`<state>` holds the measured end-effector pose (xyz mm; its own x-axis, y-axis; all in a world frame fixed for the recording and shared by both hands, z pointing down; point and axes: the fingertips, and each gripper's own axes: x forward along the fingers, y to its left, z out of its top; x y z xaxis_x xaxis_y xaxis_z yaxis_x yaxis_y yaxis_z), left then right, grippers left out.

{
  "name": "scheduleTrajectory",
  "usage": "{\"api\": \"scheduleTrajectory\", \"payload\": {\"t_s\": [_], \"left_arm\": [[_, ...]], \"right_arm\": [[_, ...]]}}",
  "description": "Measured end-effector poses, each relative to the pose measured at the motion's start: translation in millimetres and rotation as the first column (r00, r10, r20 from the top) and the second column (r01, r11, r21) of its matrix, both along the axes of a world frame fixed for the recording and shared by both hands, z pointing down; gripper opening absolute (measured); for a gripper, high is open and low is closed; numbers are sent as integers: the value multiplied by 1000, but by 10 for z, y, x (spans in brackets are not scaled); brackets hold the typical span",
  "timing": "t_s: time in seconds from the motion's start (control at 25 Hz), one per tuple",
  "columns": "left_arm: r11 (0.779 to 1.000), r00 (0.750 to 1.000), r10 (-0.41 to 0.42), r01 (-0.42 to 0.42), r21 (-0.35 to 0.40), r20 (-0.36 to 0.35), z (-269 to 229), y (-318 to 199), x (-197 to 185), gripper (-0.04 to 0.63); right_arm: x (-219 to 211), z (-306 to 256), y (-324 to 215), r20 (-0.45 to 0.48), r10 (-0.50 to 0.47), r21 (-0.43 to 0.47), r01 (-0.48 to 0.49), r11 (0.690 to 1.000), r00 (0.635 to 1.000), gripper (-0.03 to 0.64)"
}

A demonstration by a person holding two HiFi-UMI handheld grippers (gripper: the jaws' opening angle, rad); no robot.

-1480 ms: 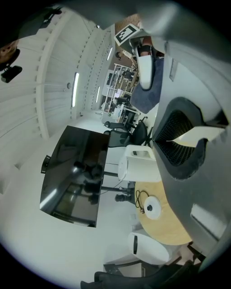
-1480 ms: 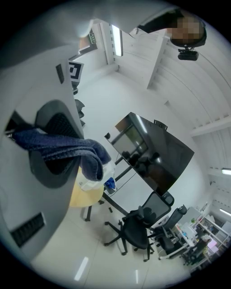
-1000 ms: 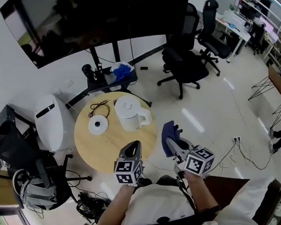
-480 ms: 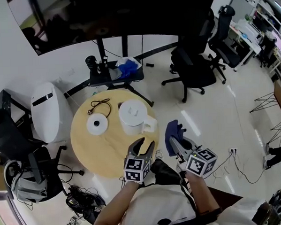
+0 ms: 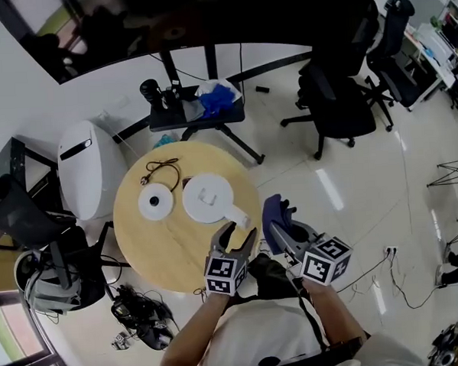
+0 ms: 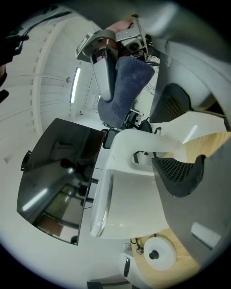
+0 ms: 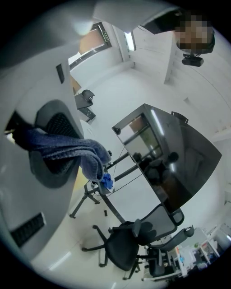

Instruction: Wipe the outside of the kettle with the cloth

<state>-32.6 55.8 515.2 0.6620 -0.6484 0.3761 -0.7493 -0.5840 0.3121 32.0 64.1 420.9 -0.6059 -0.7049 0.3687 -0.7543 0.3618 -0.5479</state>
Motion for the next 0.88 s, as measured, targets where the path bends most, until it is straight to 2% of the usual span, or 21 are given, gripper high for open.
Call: {"api": "scheduleTrajectory", "payload": {"t_s": [0.12, 0.2, 0.32, 0.48, 0.64, 0.88], "left_arm": [[1000, 1000, -7, 7, 27, -2, -38, -69, 38, 209], [999, 1000, -21, 21, 28, 12, -19, -99, 43, 195], [998, 998, -48, 47, 30, 38, 1, -119, 22, 155], [998, 997, -45, 42, 42, 61, -26, -92, 23, 147], [999, 998, -39, 37, 34, 53, -48, -58, 22, 146], [999, 998, 10, -12, 33, 64, -57, -45, 16, 144]], "right_arm": [[40, 43, -118, 32, -60, -4, 61, 998, 998, 64], [25, 48, -213, 57, -137, 14, 137, 991, 989, 64], [-67, 51, -381, 62, -286, 61, 282, 958, 956, 64], [-263, 118, -557, 68, -455, 84, 449, 889, 888, 64], [-557, 304, -554, 67, -611, 72, 607, 792, 789, 63], [-736, 401, -557, 105, -732, 75, 729, 680, 673, 63]]}}
